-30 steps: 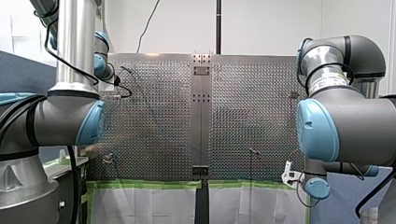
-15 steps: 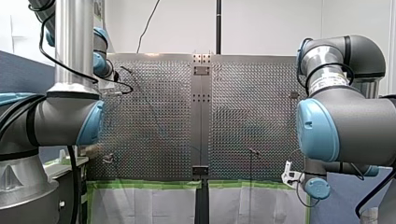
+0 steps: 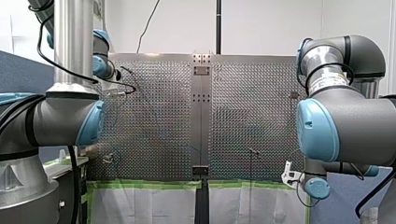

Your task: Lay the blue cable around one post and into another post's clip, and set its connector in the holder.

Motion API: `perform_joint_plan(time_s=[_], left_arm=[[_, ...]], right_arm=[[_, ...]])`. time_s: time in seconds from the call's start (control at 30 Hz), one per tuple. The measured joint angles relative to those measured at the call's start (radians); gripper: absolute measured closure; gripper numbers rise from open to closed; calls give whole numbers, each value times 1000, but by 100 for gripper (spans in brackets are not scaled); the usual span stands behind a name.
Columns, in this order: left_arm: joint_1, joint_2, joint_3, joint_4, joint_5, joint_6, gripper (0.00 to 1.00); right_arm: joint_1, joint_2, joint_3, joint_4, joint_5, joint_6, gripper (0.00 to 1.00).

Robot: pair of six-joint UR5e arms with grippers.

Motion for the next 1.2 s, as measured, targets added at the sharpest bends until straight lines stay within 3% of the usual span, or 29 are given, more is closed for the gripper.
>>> perform_joint_plan(time_s=[0.93,1.2], left_arm=[[10,13,-2,13,12,-32,2],[26,13,-36,57,11,-73,2]], right_arm=[[2,0,0,-1,0,0,100],[3,0,0,-2,0,1,100]])
